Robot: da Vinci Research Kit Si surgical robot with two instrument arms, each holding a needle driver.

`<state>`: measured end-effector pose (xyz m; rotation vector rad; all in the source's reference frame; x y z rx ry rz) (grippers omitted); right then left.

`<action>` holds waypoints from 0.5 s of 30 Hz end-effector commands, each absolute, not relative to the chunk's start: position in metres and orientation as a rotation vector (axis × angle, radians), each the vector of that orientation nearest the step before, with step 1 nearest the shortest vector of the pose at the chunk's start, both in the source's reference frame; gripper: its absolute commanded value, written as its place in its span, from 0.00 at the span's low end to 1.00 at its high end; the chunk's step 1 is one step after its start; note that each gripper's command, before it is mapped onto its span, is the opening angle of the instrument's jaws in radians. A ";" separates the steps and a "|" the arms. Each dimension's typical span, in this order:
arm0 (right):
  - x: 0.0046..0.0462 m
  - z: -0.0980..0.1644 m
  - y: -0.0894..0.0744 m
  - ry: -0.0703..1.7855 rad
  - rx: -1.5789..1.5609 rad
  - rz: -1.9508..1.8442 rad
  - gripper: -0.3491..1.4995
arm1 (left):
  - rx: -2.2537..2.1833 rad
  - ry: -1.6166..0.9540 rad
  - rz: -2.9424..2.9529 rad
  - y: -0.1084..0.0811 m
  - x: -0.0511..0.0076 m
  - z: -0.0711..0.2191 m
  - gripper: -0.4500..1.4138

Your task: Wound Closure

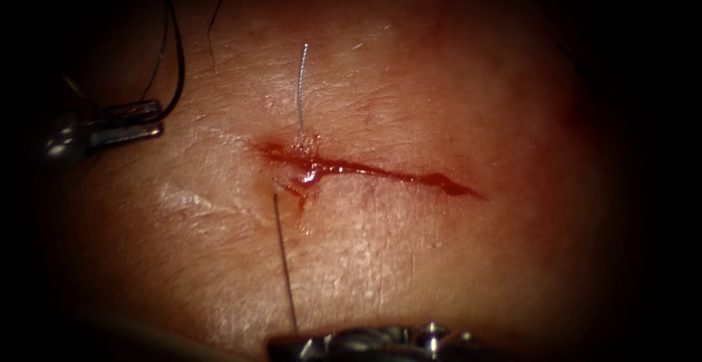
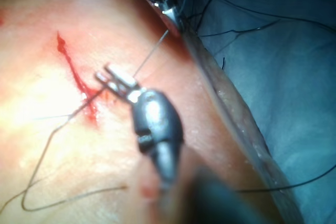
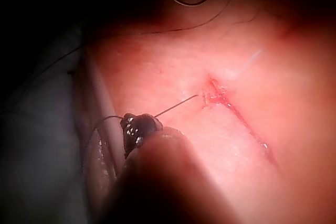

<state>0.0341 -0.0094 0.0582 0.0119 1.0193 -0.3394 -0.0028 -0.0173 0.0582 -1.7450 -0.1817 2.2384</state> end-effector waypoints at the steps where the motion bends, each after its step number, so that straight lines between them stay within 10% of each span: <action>1: 0.0355 0.057 -0.011 1.036 0.028 -0.344 0.00 | -1.740 -0.186 2.240 -0.018 -0.0028 0.059 0.00; 8: 0.0348 0.059 -0.010 1.017 -0.001 -0.323 0.00 | -1.740 -0.185 2.240 -0.018 -0.0028 0.059 0.00; 10: 0.0344 0.060 -0.009 1.035 -0.094 -0.245 0.92 | -1.740 -0.185 2.240 -0.018 -0.0028 0.059 0.00; 15: 0.0305 0.060 -0.005 1.012 -0.133 -0.176 0.99 | -1.743 -0.188 2.239 -0.018 -0.0028 0.059 0.00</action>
